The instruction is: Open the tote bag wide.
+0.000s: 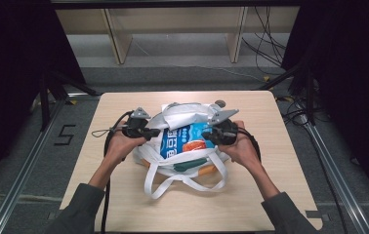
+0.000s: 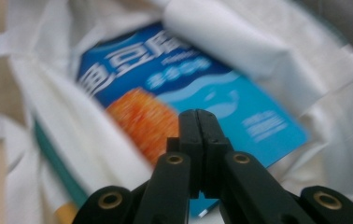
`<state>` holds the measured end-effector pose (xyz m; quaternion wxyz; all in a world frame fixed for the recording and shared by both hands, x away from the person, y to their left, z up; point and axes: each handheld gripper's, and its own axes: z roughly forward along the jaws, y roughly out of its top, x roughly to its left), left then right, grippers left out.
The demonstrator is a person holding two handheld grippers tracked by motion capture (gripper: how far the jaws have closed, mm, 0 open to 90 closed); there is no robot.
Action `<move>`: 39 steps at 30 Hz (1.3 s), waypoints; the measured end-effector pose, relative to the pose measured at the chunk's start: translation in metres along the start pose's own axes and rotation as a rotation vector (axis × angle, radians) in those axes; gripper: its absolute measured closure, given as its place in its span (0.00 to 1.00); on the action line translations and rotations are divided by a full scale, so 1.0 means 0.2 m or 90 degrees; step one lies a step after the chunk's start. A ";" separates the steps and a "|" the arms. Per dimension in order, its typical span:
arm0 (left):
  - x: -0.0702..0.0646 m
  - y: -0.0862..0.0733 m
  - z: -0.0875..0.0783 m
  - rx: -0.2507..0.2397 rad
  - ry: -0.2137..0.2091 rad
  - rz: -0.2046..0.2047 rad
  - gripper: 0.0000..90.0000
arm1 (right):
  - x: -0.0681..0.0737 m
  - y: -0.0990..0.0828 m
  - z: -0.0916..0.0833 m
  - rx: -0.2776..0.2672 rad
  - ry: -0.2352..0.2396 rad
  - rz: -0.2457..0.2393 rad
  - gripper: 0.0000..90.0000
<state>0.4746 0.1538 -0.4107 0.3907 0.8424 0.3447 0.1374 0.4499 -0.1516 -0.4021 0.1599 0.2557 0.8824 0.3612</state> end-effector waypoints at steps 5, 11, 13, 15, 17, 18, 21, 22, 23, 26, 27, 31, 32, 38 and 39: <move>0.08 0.01 0.04 0.021 0.042 -0.021 1.00 | 0.09 -0.14 0.01 0.056 0.044 -0.025 1.00; 0.19 -0.05 0.12 0.061 0.071 -0.046 1.00 | 0.17 -0.27 0.02 0.080 0.070 -0.013 1.00; 0.20 -0.06 0.14 0.087 0.113 -0.020 1.00 | 0.18 -0.28 0.03 0.089 0.077 -0.016 1.00; 0.24 -0.09 0.17 0.082 0.109 -0.064 1.00 | 0.22 -0.33 0.08 0.101 0.092 -0.033 1.00; 0.25 -0.09 0.16 0.075 0.104 -0.059 1.00 | 0.24 -0.33 0.07 0.096 0.077 -0.019 1.00; 0.23 -0.09 0.15 0.063 0.098 -0.062 1.00 | 0.23 -0.33 0.07 0.098 0.079 -0.023 1.00; 0.20 -0.09 0.07 0.029 0.064 -0.059 0.99 | 0.22 -0.31 0.04 0.067 0.079 -0.014 1.00; 0.19 -0.09 0.05 0.021 0.065 -0.055 0.99 | 0.21 -0.30 0.02 0.044 0.075 -0.010 1.00; 0.19 -0.10 0.03 0.020 0.064 -0.044 0.99 | 0.19 -0.29 -0.01 0.018 0.074 -0.015 1.00; 0.19 -0.11 -0.02 -0.010 0.056 -0.055 0.98 | 0.12 -0.23 -0.08 -0.029 0.033 -0.019 1.00; 0.19 -0.12 -0.04 -0.024 0.063 -0.057 0.97 | 0.08 -0.21 -0.09 -0.052 0.010 -0.012 1.00; 0.21 -0.13 -0.09 -0.062 0.072 -0.084 0.97 | -0.04 -0.17 -0.10 -0.073 -0.065 0.022 1.00; 0.22 -0.15 -0.09 -0.057 0.079 -0.081 0.97 | -0.09 -0.17 -0.09 -0.070 -0.073 0.021 1.00; 0.27 -0.27 -0.02 -0.002 0.055 -0.088 0.99 | -0.21 -0.28 0.10 0.024 -0.093 0.088 1.00; 0.27 -0.27 -0.02 -0.006 0.056 -0.091 0.99 | -0.21 -0.30 0.13 0.025 -0.094 0.097 1.00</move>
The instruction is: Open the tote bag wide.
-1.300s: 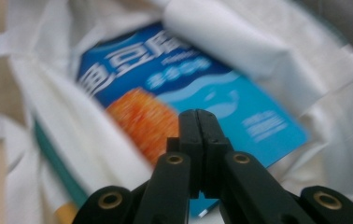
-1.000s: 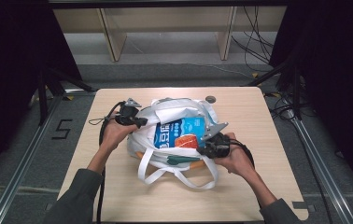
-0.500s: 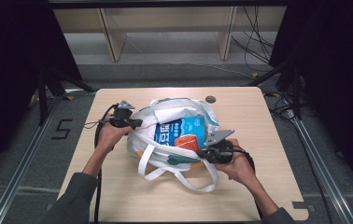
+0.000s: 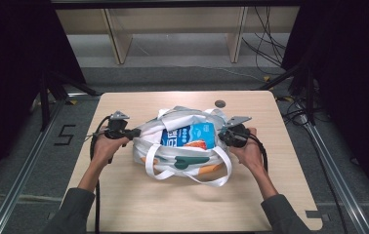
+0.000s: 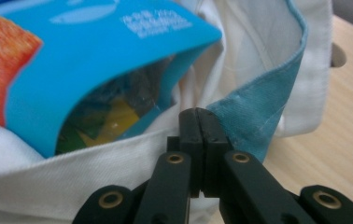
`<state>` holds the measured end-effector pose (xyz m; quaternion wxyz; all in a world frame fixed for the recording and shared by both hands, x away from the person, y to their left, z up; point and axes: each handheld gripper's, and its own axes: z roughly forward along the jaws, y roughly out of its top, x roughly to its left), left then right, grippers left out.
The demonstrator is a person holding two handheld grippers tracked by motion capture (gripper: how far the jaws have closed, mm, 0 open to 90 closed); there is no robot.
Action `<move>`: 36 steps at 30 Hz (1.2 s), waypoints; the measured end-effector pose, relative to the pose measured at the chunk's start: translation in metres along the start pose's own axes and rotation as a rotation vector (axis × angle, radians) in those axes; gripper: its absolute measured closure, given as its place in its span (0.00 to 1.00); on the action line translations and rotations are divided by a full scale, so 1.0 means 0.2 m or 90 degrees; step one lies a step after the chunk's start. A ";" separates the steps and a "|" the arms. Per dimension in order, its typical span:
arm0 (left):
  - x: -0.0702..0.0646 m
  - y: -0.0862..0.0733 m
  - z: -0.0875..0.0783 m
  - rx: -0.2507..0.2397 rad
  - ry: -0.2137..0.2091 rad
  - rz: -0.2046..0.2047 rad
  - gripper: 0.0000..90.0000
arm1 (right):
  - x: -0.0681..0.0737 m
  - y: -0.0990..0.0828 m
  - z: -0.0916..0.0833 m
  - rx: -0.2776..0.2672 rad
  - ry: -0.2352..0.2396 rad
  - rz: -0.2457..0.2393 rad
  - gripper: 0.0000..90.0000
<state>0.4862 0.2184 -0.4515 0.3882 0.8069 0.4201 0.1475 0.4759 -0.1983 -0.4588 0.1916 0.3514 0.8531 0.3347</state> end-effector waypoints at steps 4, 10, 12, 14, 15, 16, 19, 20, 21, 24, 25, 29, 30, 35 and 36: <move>-0.02 0.02 -0.01 -0.003 0.003 -0.005 0.99 | 0.01 0.01 -0.03 0.008 0.002 -0.001 1.00; -0.13 0.03 -0.07 -0.046 -0.028 0.004 0.94 | 0.05 0.04 -0.17 -0.072 0.009 -0.017 1.00; -0.18 0.03 -0.10 -0.056 -0.049 0.020 0.93 | 0.08 0.05 -0.25 -0.098 0.021 -0.035 1.00; -0.20 0.02 -0.11 -0.063 -0.059 0.018 0.93 | 0.09 0.05 -0.27 -0.101 0.022 -0.036 1.00; -0.21 0.02 -0.12 -0.058 -0.071 0.023 0.92 | 0.12 0.05 -0.30 -0.101 0.030 -0.046 1.00; -0.24 0.00 -0.12 -0.062 -0.071 0.023 0.92 | 0.13 0.05 -0.31 -0.104 0.027 -0.043 1.00; -0.23 -0.01 -0.13 -0.057 -0.076 0.027 0.92 | 0.14 0.04 -0.34 -0.117 0.029 -0.044 0.99; -0.24 -0.02 -0.13 -0.068 -0.084 0.011 0.92 | 0.13 0.04 -0.35 -0.116 0.029 -0.044 0.99; -0.23 -0.02 -0.15 -0.073 -0.088 0.009 0.92 | 0.13 0.03 -0.36 -0.123 0.033 -0.056 0.99; -0.24 -0.03 -0.19 -0.086 -0.096 0.002 0.91 | 0.13 0.01 -0.39 -0.127 0.038 -0.029 0.96; -0.24 -0.04 -0.21 -0.094 -0.098 -0.003 0.91 | 0.13 0.01 -0.39 -0.127 0.043 -0.040 0.95; -0.27 -0.06 -0.27 -0.105 -0.106 -0.004 0.86 | 0.13 -0.04 -0.42 -0.125 0.037 -0.018 0.90; -0.28 -0.07 -0.28 -0.108 -0.100 -0.007 0.84 | 0.13 -0.05 -0.42 -0.122 0.037 -0.011 0.89; -0.30 -0.10 -0.32 -0.113 -0.109 -0.009 0.76 | 0.12 -0.09 -0.44 -0.128 0.029 -0.006 0.84; -0.30 -0.10 -0.33 -0.115 -0.110 -0.007 0.76 | 0.12 -0.09 -0.44 -0.128 0.029 -0.006 0.84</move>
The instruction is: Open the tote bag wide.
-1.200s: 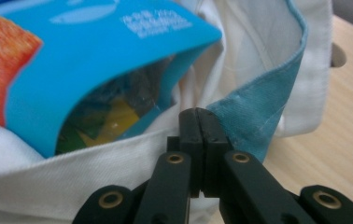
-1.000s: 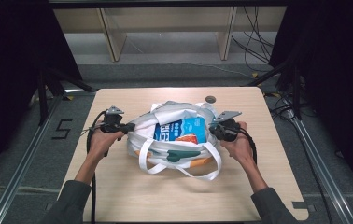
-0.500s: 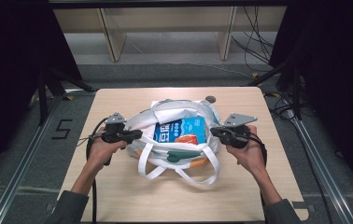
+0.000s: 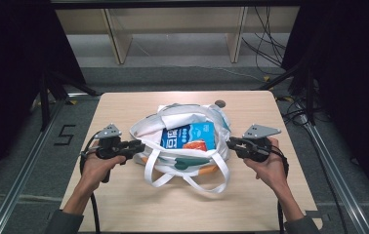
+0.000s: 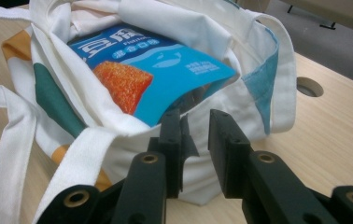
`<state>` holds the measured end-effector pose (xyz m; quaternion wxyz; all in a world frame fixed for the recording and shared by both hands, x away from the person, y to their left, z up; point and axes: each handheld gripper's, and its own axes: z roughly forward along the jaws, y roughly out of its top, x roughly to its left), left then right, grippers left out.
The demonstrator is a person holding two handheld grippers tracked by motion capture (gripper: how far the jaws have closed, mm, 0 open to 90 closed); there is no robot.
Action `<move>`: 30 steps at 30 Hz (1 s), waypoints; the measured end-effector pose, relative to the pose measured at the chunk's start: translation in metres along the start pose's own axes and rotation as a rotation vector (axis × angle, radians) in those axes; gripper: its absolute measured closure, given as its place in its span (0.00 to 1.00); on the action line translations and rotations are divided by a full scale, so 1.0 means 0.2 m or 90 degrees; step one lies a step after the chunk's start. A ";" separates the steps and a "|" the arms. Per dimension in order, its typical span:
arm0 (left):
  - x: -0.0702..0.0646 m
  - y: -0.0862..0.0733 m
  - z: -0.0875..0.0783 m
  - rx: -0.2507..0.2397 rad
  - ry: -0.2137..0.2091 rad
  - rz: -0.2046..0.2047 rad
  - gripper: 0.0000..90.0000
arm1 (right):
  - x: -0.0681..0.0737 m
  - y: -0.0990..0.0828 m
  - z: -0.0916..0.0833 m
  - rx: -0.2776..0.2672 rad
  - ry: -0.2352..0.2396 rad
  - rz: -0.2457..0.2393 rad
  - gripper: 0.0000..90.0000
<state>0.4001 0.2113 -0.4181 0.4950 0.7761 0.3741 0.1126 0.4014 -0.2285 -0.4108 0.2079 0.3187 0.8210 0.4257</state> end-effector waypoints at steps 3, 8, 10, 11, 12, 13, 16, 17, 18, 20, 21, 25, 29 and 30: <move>0.00 0.00 -0.03 -0.008 -0.004 -0.004 0.73 | 0.00 -0.02 -0.01 0.006 -0.001 0.005 0.80; -0.03 -0.02 -0.04 -0.005 -0.005 -0.002 0.68 | 0.00 -0.04 -0.01 0.001 -0.005 0.009 0.77; -0.03 -0.02 -0.05 -0.007 -0.012 0.006 0.66 | 0.02 -0.04 -0.02 0.010 0.001 0.025 0.76; -0.04 -0.02 -0.05 -0.010 -0.019 0.010 0.65 | 0.02 -0.05 -0.02 0.005 -0.003 0.021 0.75; -0.04 -0.02 -0.05 -0.010 -0.019 0.010 0.64 | 0.02 -0.05 -0.02 0.005 -0.003 0.021 0.75; -0.05 -0.03 -0.05 -0.006 -0.015 0.012 0.64 | 0.01 -0.05 -0.02 0.007 0.001 0.009 0.75; -0.07 -0.04 -0.05 -0.002 -0.021 0.016 0.61 | 0.01 -0.06 -0.02 0.003 -0.003 0.005 0.72; -0.08 -0.04 -0.05 -0.007 -0.021 0.017 0.60 | 0.03 -0.06 -0.03 0.015 0.002 0.029 0.72; -0.09 -0.04 -0.06 -0.006 -0.018 0.017 0.59 | 0.03 -0.07 -0.03 0.012 0.002 0.019 0.71; -0.09 -0.05 -0.06 -0.007 -0.020 0.019 0.57 | 0.02 -0.07 -0.03 0.008 -0.007 0.014 0.69; -0.10 -0.05 -0.07 -0.006 -0.016 0.020 0.56 | 0.03 -0.08 -0.03 0.014 -0.005 0.023 0.67; -0.11 -0.06 -0.07 -0.008 -0.019 0.019 0.54 | 0.02 -0.09 -0.04 0.018 -0.004 0.027 0.65; -0.13 -0.07 -0.07 -0.006 -0.023 0.018 0.51 | 0.03 -0.10 -0.04 0.015 -0.010 0.032 0.61; -0.13 -0.07 -0.07 -0.006 -0.023 0.018 0.50 | 0.03 -0.10 -0.04 0.015 -0.010 0.032 0.61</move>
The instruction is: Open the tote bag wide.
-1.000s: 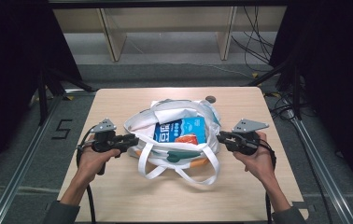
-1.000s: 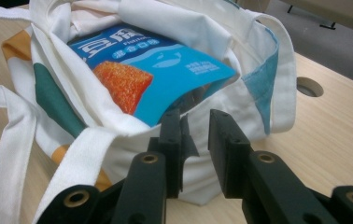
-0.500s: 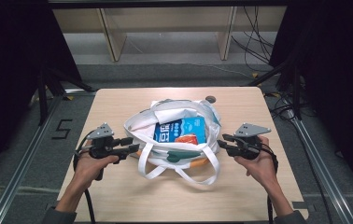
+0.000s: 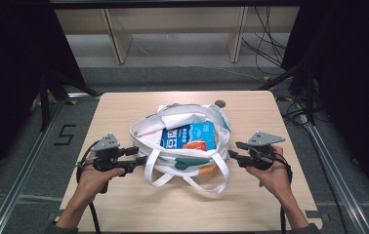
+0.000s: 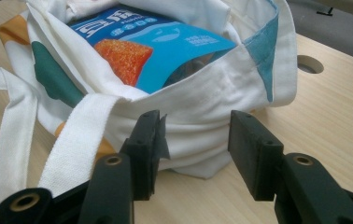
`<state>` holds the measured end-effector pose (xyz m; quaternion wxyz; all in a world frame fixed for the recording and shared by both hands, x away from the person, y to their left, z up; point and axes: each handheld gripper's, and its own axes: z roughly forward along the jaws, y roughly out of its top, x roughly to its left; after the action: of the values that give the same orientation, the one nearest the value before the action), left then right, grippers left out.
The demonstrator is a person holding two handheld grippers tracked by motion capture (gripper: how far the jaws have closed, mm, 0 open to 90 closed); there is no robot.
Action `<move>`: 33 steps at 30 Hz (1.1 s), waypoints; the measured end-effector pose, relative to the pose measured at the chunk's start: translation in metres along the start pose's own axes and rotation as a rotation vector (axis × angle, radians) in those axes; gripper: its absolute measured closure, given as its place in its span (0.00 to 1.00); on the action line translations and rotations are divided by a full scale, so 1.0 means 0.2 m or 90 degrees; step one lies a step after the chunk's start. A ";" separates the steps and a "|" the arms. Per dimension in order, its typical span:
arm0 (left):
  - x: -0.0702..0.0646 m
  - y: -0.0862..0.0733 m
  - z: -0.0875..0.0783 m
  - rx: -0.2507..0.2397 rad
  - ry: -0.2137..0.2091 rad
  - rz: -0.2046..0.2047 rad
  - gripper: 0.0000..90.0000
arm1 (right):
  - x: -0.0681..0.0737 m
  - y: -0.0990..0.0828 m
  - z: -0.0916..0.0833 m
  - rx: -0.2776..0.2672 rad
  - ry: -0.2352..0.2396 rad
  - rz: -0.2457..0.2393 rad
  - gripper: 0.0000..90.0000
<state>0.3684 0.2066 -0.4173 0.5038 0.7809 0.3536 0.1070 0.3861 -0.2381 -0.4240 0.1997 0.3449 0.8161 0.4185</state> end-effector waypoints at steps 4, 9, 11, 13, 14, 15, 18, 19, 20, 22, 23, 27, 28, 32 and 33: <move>-0.02 0.00 -0.01 -0.002 0.004 0.006 0.48 | 0.00 -0.01 -0.01 0.001 0.000 0.003 0.57; -0.04 -0.01 -0.01 -0.002 0.006 0.006 0.42 | 0.01 -0.02 -0.02 -0.004 -0.002 0.006 0.52; -0.05 -0.02 -0.01 0.005 0.001 0.006 0.42 | 0.01 -0.02 -0.02 -0.002 -0.003 0.018 0.51; -0.05 -0.03 -0.01 0.008 0.000 0.010 0.40 | 0.01 -0.03 -0.02 0.001 0.002 0.014 0.50; -0.07 -0.03 -0.01 0.008 0.006 0.012 0.40 | 0.01 -0.03 -0.03 0.001 0.002 0.012 0.49; -0.07 -0.04 -0.02 0.006 0.006 0.012 0.40 | 0.01 -0.04 -0.03 -0.001 0.002 0.022 0.49; -0.08 -0.04 -0.03 0.002 0.005 0.014 0.37 | 0.02 -0.04 -0.04 0.000 0.005 0.032 0.46; -0.08 -0.05 -0.03 0.005 0.004 0.011 0.37 | 0.03 -0.05 -0.04 -0.003 0.003 0.035 0.45; -0.09 -0.05 -0.03 0.005 0.005 0.012 0.37 | 0.02 -0.05 -0.04 0.001 0.004 0.025 0.44; -0.09 -0.06 -0.03 0.008 0.002 0.017 0.37 | 0.03 -0.05 -0.05 -0.001 0.000 0.022 0.43; -0.10 -0.07 -0.04 0.008 0.003 0.016 0.36 | 0.03 -0.06 -0.05 0.004 0.003 0.023 0.42; -0.11 -0.09 -0.04 0.007 0.001 0.011 0.35 | 0.03 -0.07 -0.06 -0.007 -0.002 0.022 0.40; -0.11 -0.10 -0.05 0.010 -0.003 0.022 0.34 | 0.04 -0.08 -0.07 -0.002 -0.001 0.031 0.40; -0.12 -0.11 -0.06 0.009 -0.004 0.011 0.33 | 0.04 -0.09 -0.08 -0.005 -0.001 0.036 0.39; -0.13 -0.12 -0.06 0.011 -0.009 0.019 0.33 | 0.04 -0.10 -0.09 -0.002 0.000 0.040 0.38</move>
<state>0.3332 0.2043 -0.4269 0.4980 0.7910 0.3394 0.1057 0.3613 -0.2509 -0.4310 0.1869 0.3698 0.8042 0.4262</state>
